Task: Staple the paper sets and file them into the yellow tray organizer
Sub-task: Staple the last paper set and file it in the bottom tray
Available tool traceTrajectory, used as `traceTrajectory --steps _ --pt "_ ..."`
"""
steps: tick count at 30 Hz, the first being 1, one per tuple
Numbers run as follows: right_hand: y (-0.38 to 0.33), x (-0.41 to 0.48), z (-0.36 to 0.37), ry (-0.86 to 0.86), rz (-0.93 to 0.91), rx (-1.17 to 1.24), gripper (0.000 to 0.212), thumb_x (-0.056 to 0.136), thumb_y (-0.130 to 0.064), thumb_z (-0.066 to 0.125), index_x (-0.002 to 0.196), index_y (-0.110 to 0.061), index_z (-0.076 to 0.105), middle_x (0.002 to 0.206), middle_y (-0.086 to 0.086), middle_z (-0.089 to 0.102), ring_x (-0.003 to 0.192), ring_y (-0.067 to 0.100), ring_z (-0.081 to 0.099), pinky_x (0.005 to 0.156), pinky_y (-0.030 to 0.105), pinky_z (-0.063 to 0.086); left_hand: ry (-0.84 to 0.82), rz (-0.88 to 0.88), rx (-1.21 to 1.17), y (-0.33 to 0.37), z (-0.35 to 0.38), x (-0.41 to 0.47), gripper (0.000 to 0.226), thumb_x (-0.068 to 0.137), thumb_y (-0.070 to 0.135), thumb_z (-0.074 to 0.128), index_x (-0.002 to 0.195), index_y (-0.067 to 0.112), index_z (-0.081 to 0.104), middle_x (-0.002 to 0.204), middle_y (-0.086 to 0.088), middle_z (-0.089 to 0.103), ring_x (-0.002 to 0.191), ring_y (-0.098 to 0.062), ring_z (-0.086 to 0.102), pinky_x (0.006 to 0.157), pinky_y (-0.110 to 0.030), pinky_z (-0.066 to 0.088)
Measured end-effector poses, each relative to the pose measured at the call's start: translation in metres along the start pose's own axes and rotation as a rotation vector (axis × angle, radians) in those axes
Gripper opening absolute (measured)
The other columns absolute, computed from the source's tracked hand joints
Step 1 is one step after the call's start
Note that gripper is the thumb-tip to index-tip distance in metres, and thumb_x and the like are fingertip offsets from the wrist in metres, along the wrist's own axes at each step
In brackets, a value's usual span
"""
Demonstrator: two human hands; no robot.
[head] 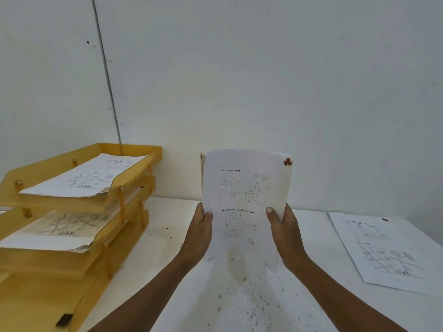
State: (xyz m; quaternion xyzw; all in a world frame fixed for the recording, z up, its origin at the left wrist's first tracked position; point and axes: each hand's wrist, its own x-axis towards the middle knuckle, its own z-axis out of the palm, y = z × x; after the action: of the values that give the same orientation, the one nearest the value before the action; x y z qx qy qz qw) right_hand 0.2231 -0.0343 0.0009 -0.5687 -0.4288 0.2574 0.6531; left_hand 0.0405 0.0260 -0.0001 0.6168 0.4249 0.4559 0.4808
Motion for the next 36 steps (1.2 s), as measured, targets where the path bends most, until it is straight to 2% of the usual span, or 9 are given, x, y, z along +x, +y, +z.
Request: traceTrajectory --steps 9,14,17,20,24,27,30,32,36 --pt "-0.015 0.011 -0.014 -0.065 -0.055 -0.216 0.04 0.103 -0.012 0.045 0.142 -0.022 0.049 0.123 -0.01 0.06 0.117 0.013 0.055 0.096 0.026 0.043 -0.058 0.01 0.062 0.005 -0.024 0.02 0.037 0.105 0.013 0.044 0.139 0.024 0.035 0.144 -0.011 0.049 0.122 -0.02 0.057 0.098 -0.04 0.053" --pt "-0.042 0.025 -0.028 -0.297 -0.082 -0.463 0.038 0.102 -0.011 0.043 0.136 -0.023 0.055 0.124 -0.006 0.065 0.114 0.015 0.061 0.09 0.027 0.047 0.247 0.724 0.62 0.084 -0.056 0.042 0.095 0.091 0.033 0.074 0.159 0.008 0.014 0.165 -0.011 0.019 0.153 -0.019 0.016 0.125 -0.037 0.016" --pt "-0.06 0.029 -0.029 -0.426 -0.095 -0.516 0.033 0.102 -0.013 0.046 0.129 -0.024 0.06 0.118 -0.007 0.069 0.105 0.011 0.067 0.093 0.033 0.053 -0.131 0.509 0.891 0.128 -0.063 0.054 0.103 0.082 0.056 0.075 0.16 0.016 0.021 0.166 -0.004 0.028 0.155 -0.025 0.02 0.125 -0.045 0.021" --pt "-0.079 0.029 -0.028 -0.559 -0.09 -0.541 0.03 0.103 -0.014 0.046 0.119 -0.033 0.063 0.107 -0.014 0.073 0.092 0.002 0.071 0.083 0.025 0.056 -0.52 0.181 0.767 0.134 -0.073 0.058 0.054 0.091 0.043 0.073 0.136 0.018 0.058 0.133 0.001 0.067 0.123 -0.02 0.065 0.1 -0.034 0.054" --pt "-0.077 0.04 -0.025 -0.412 -0.189 -0.74 0.016 0.098 -0.036 0.054 0.114 -0.036 0.06 0.109 -0.005 0.069 0.099 0.025 0.067 0.09 0.042 0.051 -0.489 0.122 0.447 0.102 -0.079 0.055 0.024 0.101 0.025 0.061 0.121 0.012 0.067 0.113 -0.005 0.077 0.098 -0.022 0.077 0.087 -0.038 0.063" --pt "-0.065 0.038 -0.024 0.021 -0.138 -0.866 0.088 0.081 -0.063 0.067 0.151 -0.027 0.028 0.149 0.006 0.044 0.136 0.029 0.044 0.112 0.055 0.032 -0.326 0.13 0.291 0.076 -0.085 0.051 0.025 0.102 0.026 0.06 0.122 0.013 0.067 0.113 -0.007 0.077 0.099 -0.025 0.076 0.086 -0.044 0.063" --pt "-0.048 0.03 -0.027 0.154 0.062 -0.472 0.135 0.064 -0.061 0.083 0.155 -0.026 -0.01 0.164 0.016 0.006 0.152 0.029 0.011 0.119 0.062 0.011 -0.201 0.124 0.152 0.052 -0.098 0.048 0.029 0.103 0.028 0.058 0.127 0.014 0.064 0.116 -0.005 0.077 0.102 -0.026 0.075 0.085 -0.044 0.063" --pt "-0.035 0.031 -0.033 -0.006 0.177 -0.173 0.127 0.06 -0.058 0.087 0.155 -0.024 0.011 0.157 0.012 0.034 0.14 0.027 0.041 0.113 0.056 0.034 -0.156 0.131 0.073 0.04 -0.103 0.047 0.031 0.103 0.028 0.056 0.13 0.015 0.064 0.117 -0.003 0.076 0.104 -0.023 0.075 0.079 -0.035 0.064" --pt "-0.026 0.027 -0.028 -0.241 0.236 0.106 0.046 0.083 -0.03 0.075 0.125 -0.013 0.065 0.111 0.004 0.076 0.1 0.021 0.073 0.087 0.04 0.058 -0.077 0.117 -0.009 0.027 -0.101 0.044 0.032 0.104 0.027 0.056 0.134 0.018 0.062 0.118 0.003 0.075 0.103 -0.019 0.075 0.071 -0.025 0.062"
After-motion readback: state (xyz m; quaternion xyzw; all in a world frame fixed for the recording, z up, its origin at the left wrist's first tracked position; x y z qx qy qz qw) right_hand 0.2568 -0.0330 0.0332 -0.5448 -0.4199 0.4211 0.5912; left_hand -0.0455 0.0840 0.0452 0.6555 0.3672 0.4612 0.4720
